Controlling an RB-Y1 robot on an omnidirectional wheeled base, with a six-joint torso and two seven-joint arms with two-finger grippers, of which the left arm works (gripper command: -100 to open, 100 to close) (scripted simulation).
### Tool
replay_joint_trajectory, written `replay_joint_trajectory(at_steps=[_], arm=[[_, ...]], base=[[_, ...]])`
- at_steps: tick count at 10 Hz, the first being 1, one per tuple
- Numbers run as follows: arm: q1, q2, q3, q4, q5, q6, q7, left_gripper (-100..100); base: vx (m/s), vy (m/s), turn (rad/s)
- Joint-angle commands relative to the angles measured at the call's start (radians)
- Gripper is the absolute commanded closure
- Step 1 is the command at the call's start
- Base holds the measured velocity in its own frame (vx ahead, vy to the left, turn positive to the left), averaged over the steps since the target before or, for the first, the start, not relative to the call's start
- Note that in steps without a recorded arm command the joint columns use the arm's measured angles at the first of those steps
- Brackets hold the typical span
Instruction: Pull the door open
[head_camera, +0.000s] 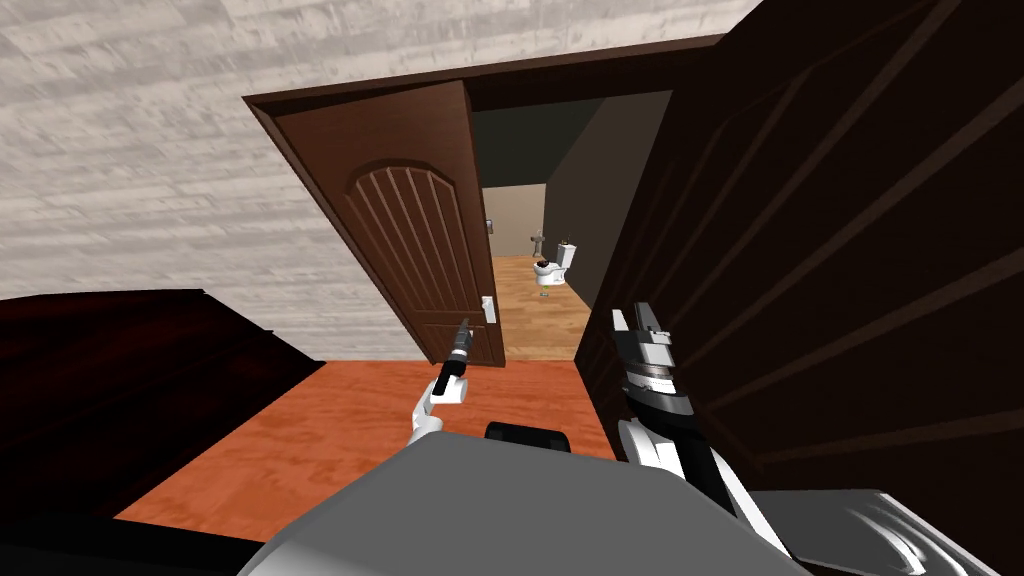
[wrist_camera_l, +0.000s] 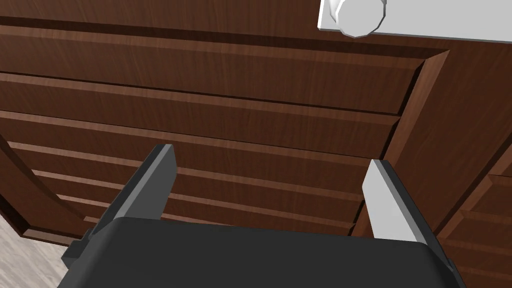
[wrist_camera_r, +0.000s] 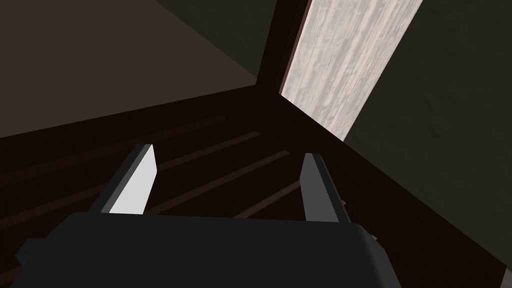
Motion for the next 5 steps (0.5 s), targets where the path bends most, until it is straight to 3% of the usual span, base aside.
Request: replay_joint_trajectory(at_steps=[1, 5], arm=[[-0.011, 0.002, 0.001, 0.029, 0.0, 0.0, 0.002, -100], [-0.043, -0.001, 0.002, 0.102, -0.001, 0.012, 0.006, -100]], base=[[0.097, 0.005, -0.032], [0.142, 0.006, -0.039]])
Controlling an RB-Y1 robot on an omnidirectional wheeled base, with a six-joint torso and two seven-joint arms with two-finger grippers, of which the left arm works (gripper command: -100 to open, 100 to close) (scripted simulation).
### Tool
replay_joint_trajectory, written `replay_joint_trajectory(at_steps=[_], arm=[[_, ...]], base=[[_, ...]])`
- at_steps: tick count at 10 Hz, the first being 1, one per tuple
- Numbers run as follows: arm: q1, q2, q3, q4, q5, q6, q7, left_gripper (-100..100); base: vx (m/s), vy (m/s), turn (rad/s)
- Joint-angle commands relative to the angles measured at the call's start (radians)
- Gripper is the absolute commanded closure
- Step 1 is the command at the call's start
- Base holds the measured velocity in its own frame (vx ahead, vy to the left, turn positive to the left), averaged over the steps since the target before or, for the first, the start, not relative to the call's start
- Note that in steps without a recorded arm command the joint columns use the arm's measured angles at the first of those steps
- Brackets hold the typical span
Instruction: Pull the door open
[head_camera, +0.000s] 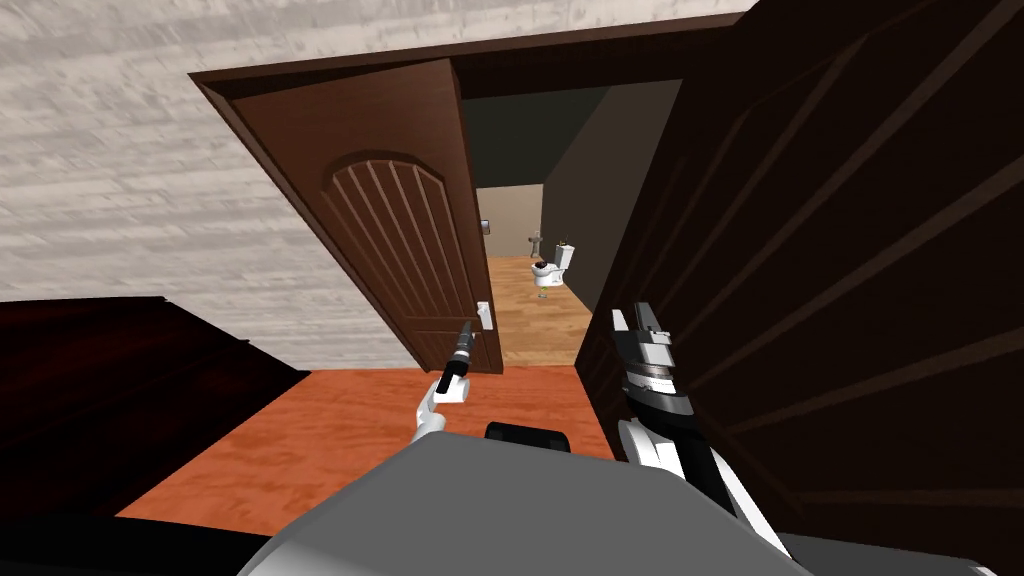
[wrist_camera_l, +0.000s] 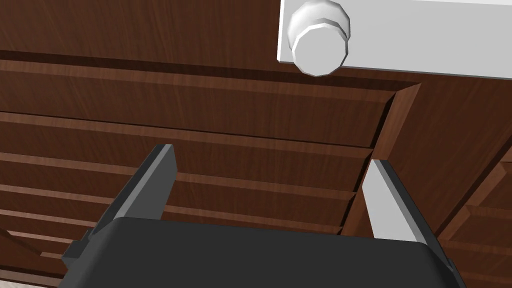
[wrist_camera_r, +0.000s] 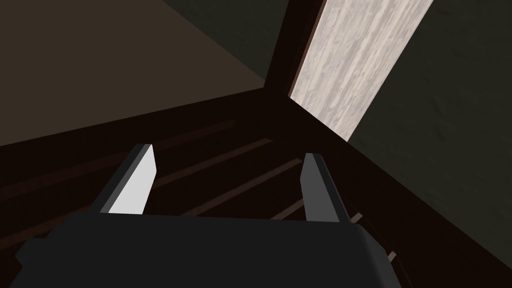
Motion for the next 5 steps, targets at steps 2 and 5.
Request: replay_joint_trajectory(at_steps=[2, 5], arm=[[-0.023, -0.002, 0.001, 0.055, -0.001, 0.005, 0.003, -100], [-0.033, 0.034, 0.026, 0.096, 0.015, -0.011, 0.026, -100]], base=[[0.147, 0.01, -0.036], [0.125, 0.001, -0.085]])
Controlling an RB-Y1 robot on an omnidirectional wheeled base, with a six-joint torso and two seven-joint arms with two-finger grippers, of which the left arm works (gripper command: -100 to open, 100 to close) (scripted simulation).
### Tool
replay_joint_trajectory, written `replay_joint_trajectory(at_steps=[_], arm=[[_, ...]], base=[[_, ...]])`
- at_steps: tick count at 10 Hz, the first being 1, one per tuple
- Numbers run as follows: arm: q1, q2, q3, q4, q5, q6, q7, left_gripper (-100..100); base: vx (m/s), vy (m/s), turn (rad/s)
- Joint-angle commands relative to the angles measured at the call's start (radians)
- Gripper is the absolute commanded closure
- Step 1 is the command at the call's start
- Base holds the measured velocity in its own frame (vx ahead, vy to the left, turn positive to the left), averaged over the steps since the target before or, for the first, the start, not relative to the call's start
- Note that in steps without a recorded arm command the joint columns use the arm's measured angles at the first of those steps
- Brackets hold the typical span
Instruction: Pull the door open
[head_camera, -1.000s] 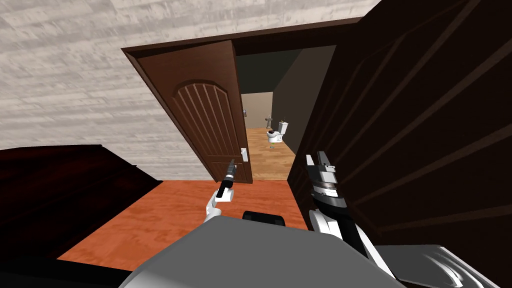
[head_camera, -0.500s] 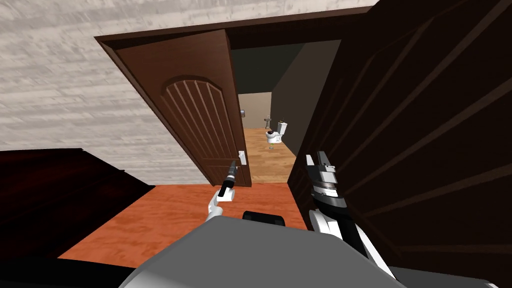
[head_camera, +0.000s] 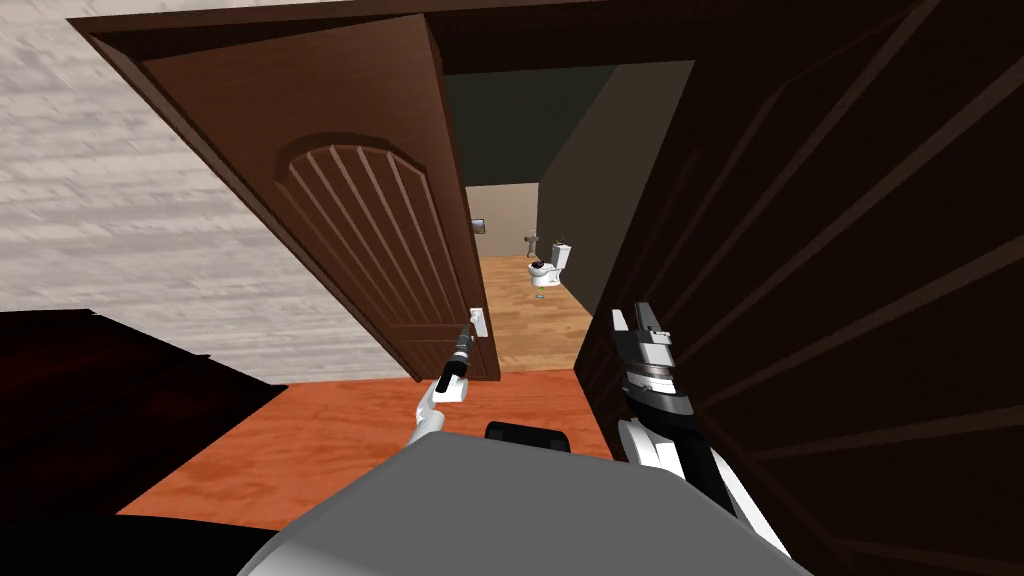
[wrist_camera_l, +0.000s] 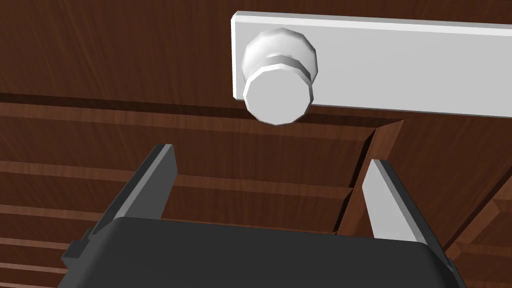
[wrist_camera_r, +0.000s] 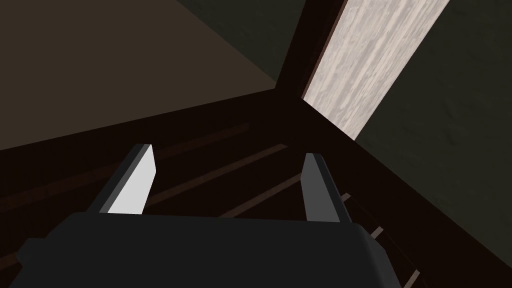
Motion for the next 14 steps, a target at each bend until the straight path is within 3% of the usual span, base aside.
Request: replay_joint_trajectory(at_steps=[1, 5, 6, 7, 12, 14], arm=[[0.002, 0.019, 0.017, 0.007, 0.009, -0.004, 0.014, -100], [-0.011, 0.094, 0.07, 0.069, 0.041, -0.029, 0.059, -100], [-0.008, 0.086, 0.06, 0.066, 0.037, -0.033, 0.054, -100], [-0.008, 0.086, 0.06, 0.066, 0.037, -0.033, 0.054, 100], [-0.008, 0.086, 0.06, 0.066, 0.037, -0.033, 0.054, 100], [-0.002, 0.105, 0.043, 0.064, 0.039, -0.036, 0.07, 100]], base=[[0.189, -0.035, -0.166], [0.186, -0.034, -0.139], [0.079, -0.004, -0.027], [-0.008, 0.0, 0.028], [-0.015, 0.001, -0.002], [-0.158, 0.038, -0.124]])
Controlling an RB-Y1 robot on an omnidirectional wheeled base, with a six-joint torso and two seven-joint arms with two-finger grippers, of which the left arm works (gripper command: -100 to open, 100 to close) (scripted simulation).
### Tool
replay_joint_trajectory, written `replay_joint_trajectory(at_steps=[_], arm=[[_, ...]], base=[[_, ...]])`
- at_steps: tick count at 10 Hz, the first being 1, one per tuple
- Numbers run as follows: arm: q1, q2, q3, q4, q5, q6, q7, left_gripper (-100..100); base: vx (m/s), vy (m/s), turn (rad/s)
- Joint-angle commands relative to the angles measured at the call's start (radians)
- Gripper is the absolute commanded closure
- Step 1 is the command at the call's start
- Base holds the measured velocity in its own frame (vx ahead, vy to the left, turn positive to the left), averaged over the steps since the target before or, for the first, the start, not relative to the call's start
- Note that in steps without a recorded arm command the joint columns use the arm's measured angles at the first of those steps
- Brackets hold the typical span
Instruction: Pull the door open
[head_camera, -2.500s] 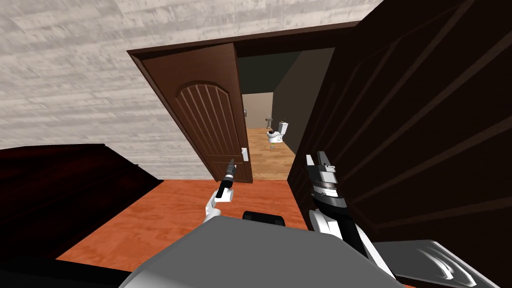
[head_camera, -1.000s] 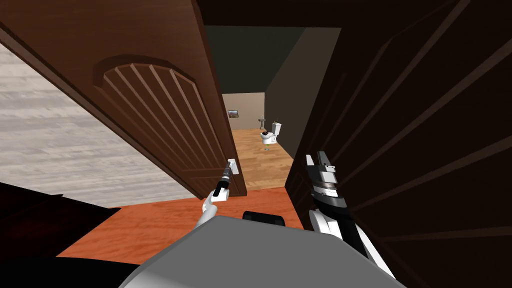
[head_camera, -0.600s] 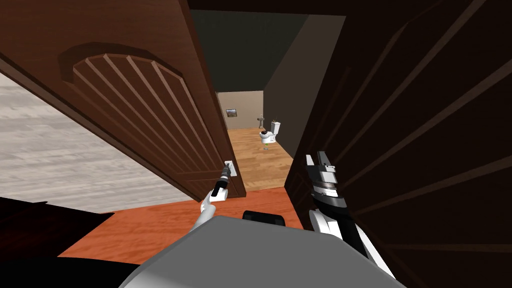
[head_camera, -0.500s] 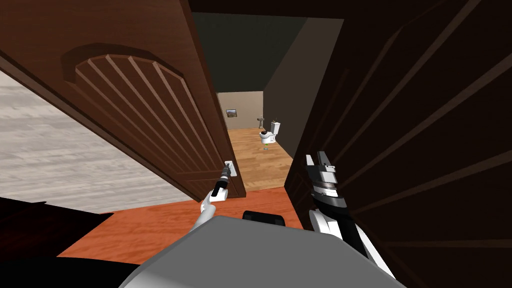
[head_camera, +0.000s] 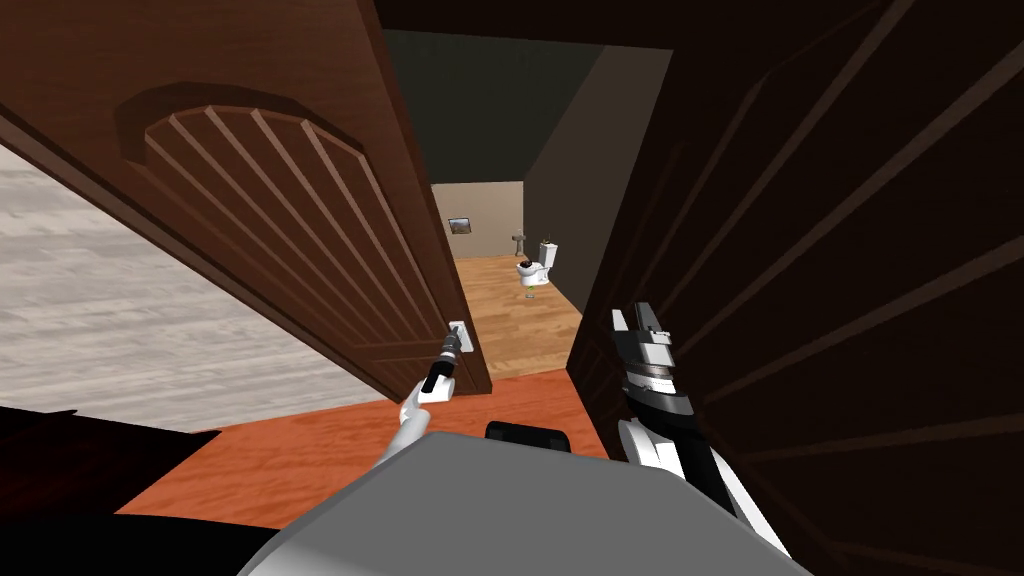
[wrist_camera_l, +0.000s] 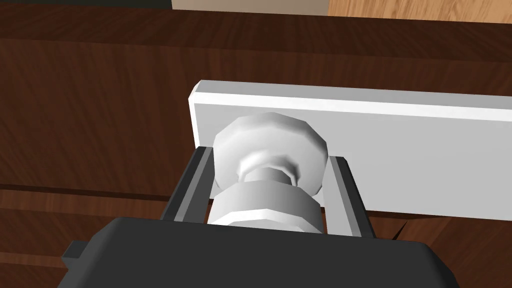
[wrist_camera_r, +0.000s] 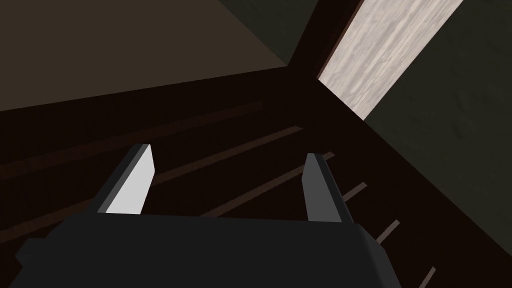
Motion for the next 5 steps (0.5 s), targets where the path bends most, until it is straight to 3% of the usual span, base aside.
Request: replay_joint_trajectory(at_steps=[1, 5], arm=[[0.011, 0.011, -0.017, -0.001, 0.002, -0.001, 0.014, 100], [0.028, 0.066, -0.061, -0.009, 0.01, -0.014, 0.062, 100]], base=[[-0.171, 0.1, -0.138], [-0.208, 0.08, -0.176]])
